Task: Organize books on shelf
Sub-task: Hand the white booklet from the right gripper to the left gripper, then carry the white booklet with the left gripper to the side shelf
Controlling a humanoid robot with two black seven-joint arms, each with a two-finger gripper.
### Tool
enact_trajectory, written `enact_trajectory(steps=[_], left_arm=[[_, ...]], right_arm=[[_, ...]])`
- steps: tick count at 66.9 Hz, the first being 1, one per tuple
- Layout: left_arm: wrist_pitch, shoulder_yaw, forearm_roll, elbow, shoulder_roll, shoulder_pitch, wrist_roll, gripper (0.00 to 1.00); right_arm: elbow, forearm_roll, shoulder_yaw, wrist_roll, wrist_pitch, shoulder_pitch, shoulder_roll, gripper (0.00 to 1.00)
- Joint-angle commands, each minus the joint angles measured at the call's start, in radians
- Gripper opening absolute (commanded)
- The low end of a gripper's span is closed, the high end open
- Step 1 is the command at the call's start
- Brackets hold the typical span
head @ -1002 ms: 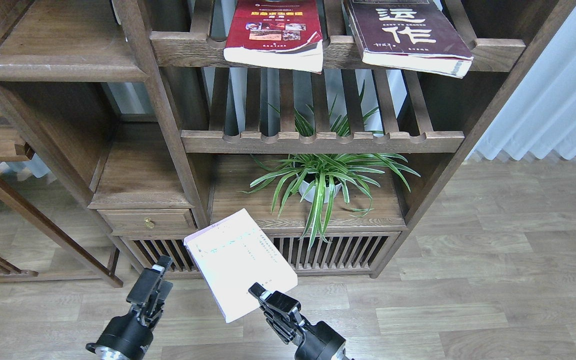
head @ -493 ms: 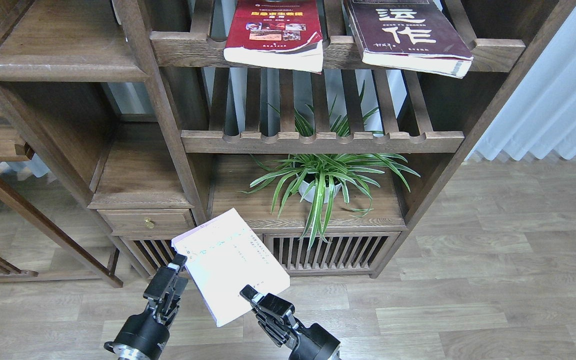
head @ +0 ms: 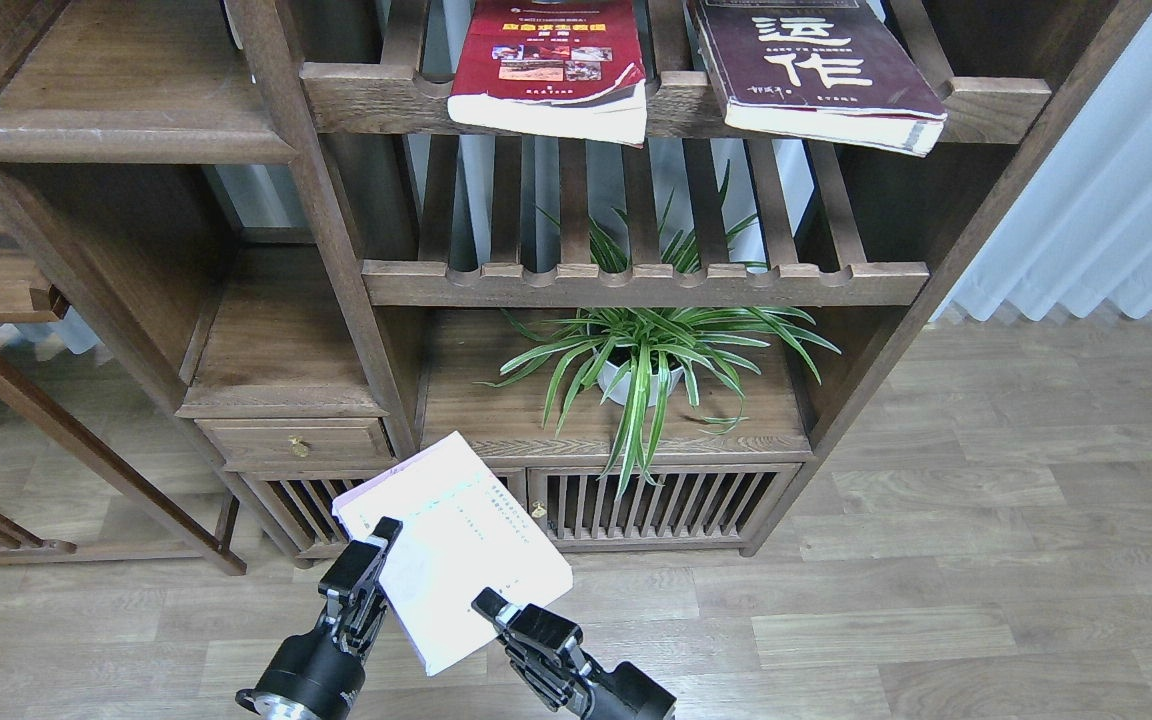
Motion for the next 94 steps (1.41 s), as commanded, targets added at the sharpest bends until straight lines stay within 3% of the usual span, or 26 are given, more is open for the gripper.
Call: enact_trajectory(steps=[1,6,29,32,34,38,40,47,56,76,94], left_arm=[[0.0,0.035,-0.002,0.003,0.0,-0.005,-0.05,0.22],[0.0,0.071,-0.004,0.003,0.0,-0.006,-0.099,0.09],[0.0,0.063,-0.005,0.002,0.014,-0.008,-0.105,0.08],[0.0,0.058,-0.008,-0.004,0.016,-0.006,-0.112,0.08],[0.0,0.054,-0.01,-0.006,0.019,-0.006,-0.112,0.08],[0.0,0.049,-0.008,-0.006,0.022,-0.006,-0.114,0.08],[0.0,0.04,-0.008,-0.006,0.023,-0.006,-0.114,0.08],[0.0,0.0,-0.008,-0.012,0.039,-0.005,-0.112,0.07],[0.0,-0.073,-0.004,-0.038,0.101,0.0,-0.108,0.07],[0.0,-0.21,0.01,-0.211,0.335,0.006,-0.083,0.07],[0.0,-0.4,0.01,-0.34,0.48,-0.003,0.009,0.07]], right_arm=[[0.0,-0.001,-0.003,0.002,0.0,-0.001,0.0,0.01],[-0.002,-0.001,-0.001,0.002,0.0,-0.001,0.0,0.01],[-0.002,0.002,0.0,0.003,0.0,-0.004,0.0,0.07],[-0.002,0.001,0.0,0.003,0.0,-0.004,0.0,0.19],[-0.002,-0.004,-0.001,0.002,0.0,-0.001,0.0,0.34],[-0.002,-0.014,-0.001,0.002,0.0,0.002,0.0,0.52],[-0.002,-0.036,0.003,0.002,0.0,0.004,0.0,0.66],[-0.002,-0.047,0.009,0.003,0.0,0.008,0.0,0.81],[-0.003,-0.047,0.019,0.006,0.0,0.011,0.0,0.92],[-0.012,-0.045,0.032,0.009,0.0,0.014,0.0,0.95],[-0.014,-0.047,0.028,0.006,0.0,0.014,0.0,0.95]])
